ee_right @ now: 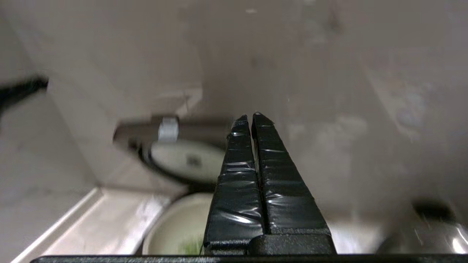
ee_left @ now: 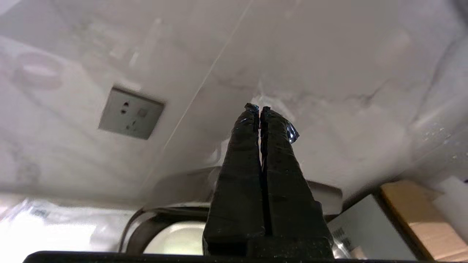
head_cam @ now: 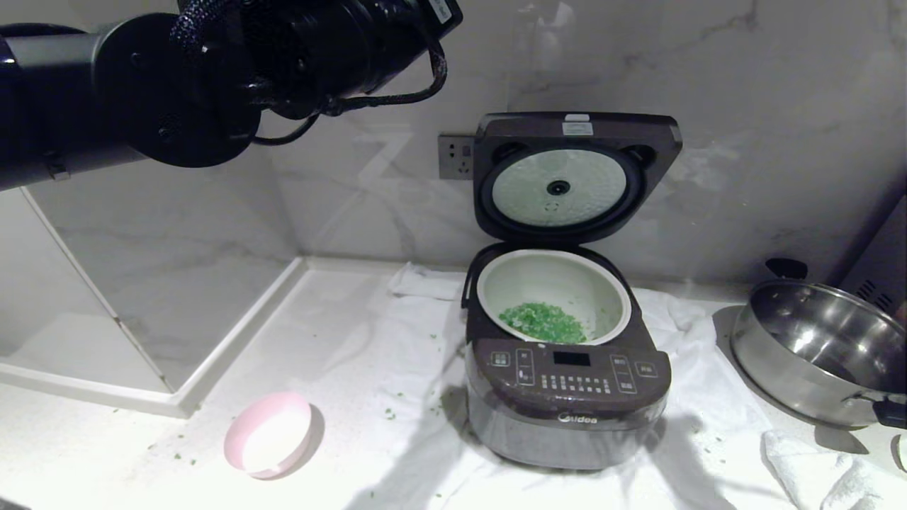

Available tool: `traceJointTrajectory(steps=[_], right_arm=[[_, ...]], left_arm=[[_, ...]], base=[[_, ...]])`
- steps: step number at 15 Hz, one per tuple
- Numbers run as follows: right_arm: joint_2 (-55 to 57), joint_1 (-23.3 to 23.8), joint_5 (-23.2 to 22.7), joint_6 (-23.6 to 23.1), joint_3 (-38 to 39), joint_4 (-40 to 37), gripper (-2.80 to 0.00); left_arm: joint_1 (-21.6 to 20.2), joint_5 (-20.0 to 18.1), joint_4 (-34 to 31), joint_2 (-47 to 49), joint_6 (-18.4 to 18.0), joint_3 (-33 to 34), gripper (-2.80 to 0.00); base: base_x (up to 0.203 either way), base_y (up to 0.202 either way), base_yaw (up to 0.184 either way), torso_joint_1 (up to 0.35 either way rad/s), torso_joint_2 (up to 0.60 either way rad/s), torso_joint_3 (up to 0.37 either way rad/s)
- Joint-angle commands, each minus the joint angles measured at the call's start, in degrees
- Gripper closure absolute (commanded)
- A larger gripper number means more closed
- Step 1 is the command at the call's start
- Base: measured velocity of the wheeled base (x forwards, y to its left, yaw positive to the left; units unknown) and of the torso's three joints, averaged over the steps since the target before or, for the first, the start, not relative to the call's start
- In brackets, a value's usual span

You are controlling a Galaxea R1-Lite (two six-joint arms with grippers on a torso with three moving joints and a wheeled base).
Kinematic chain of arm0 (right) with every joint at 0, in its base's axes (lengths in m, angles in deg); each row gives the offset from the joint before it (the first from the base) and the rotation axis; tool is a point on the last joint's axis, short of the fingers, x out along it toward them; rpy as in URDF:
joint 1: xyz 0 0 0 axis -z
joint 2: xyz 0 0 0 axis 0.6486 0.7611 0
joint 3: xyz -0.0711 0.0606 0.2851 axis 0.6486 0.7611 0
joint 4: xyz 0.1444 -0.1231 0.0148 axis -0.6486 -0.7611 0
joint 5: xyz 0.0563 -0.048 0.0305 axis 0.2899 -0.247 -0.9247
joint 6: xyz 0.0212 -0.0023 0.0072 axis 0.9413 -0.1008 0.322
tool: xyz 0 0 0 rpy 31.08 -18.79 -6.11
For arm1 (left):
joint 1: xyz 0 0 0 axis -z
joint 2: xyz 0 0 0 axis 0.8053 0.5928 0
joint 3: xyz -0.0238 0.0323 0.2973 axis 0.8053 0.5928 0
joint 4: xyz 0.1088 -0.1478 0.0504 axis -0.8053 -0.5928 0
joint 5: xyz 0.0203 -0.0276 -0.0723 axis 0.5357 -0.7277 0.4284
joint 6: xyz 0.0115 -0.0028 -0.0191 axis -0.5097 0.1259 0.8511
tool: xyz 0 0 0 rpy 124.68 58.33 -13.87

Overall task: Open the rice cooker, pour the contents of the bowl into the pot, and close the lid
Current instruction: Close the rice cooker

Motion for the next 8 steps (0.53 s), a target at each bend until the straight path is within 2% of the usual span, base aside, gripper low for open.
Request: traceJointTrajectory(steps=[1, 4, 8], right_arm=[[16.7, 0.5, -0.8, -0.1, -10.2, 0.8, 0.0], [27.7, -0.7, -1.7, -0.1, -18.8, 1.2, 0.0], [39.2, -5.0, -2.1, 0.0, -27.5, 0.3, 0.0]], left_arm=[[0.0, 0.1, 0.1, -2.3, 0.1, 5.1, 0.0], [0.0, -2.7, 0.1, -11.2, -0.1, 18.4, 0.0], [-1.2, -4.2, 0.1, -19.1, -0.7, 28.6, 0.0]], base=[[0.0, 0.0, 0.0, 0.0, 0.0, 0.0], [0.0, 0.0, 0.0, 0.0, 0.0, 0.0], [0.0, 0.0, 0.0, 0.0, 0.0, 0.0]])
